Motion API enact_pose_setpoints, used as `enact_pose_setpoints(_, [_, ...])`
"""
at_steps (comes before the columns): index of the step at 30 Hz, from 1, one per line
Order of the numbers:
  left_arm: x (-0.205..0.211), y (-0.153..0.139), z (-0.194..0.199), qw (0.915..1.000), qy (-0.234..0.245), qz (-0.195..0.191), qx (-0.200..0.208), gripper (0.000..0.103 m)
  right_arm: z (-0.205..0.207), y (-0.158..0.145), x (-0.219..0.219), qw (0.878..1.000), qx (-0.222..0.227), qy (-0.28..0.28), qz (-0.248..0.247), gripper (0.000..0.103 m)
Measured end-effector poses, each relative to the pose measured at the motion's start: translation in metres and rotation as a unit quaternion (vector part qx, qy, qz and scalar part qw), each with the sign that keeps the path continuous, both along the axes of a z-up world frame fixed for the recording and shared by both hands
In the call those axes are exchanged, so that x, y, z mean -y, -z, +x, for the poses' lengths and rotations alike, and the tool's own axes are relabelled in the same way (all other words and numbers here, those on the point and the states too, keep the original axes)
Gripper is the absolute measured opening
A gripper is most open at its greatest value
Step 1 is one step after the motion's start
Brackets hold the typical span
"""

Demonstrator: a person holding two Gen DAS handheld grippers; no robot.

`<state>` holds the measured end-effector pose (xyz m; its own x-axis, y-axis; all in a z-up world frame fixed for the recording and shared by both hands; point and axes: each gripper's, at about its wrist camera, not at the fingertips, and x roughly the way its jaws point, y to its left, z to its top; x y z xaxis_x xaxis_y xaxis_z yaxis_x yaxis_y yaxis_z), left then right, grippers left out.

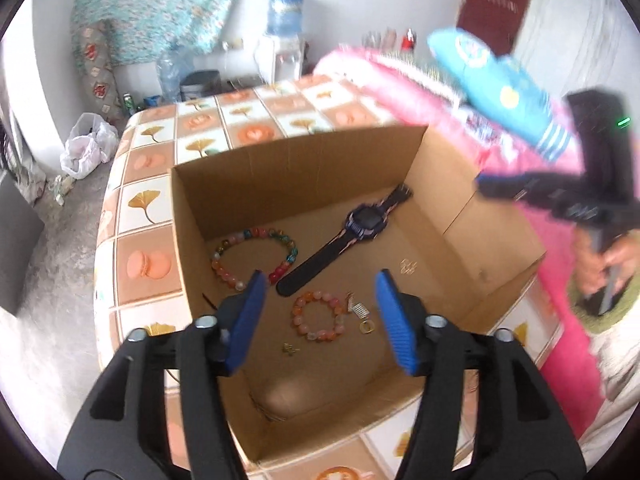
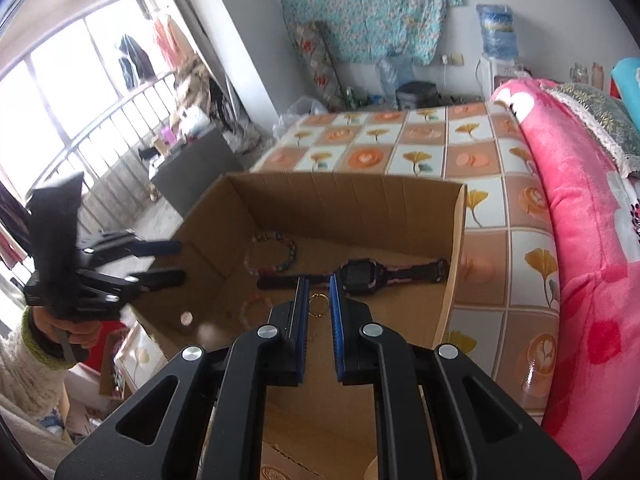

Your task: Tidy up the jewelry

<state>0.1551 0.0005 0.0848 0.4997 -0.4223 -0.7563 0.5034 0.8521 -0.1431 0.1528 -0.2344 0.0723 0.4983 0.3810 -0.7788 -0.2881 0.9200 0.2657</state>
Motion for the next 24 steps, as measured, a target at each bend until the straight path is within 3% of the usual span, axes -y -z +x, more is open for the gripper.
enact_pose_setpoints(7, [-0.026,-0.005,-0.033,0.9945,-0.054,-0.083,0.033,0.07,0.029,0.024,-0.012,0.995,-0.082,-0.001,-0.048,0.011])
enact_pose_setpoints(16, [-0.05,0.009,-0.055,0.993,-0.08,-0.074,0.046,0.076,0.035,0.031,-0.038,0.98,-0.057,0.015,-0.189,0.011])
enact_pose_setpoints(21, [-0.064,0.014,-0.069,0.9915,-0.095,-0.078,0.043,0.078,0.033,0.03,-0.046,0.975,-0.044,0.021,-0.217,0.012])
enact_pose_setpoints(24, [-0.065,0.013,-0.077,0.9907,-0.102,-0.076,0.049,0.079,0.029,0.023,-0.046,0.973,-0.03,0.029,-0.227,0.018])
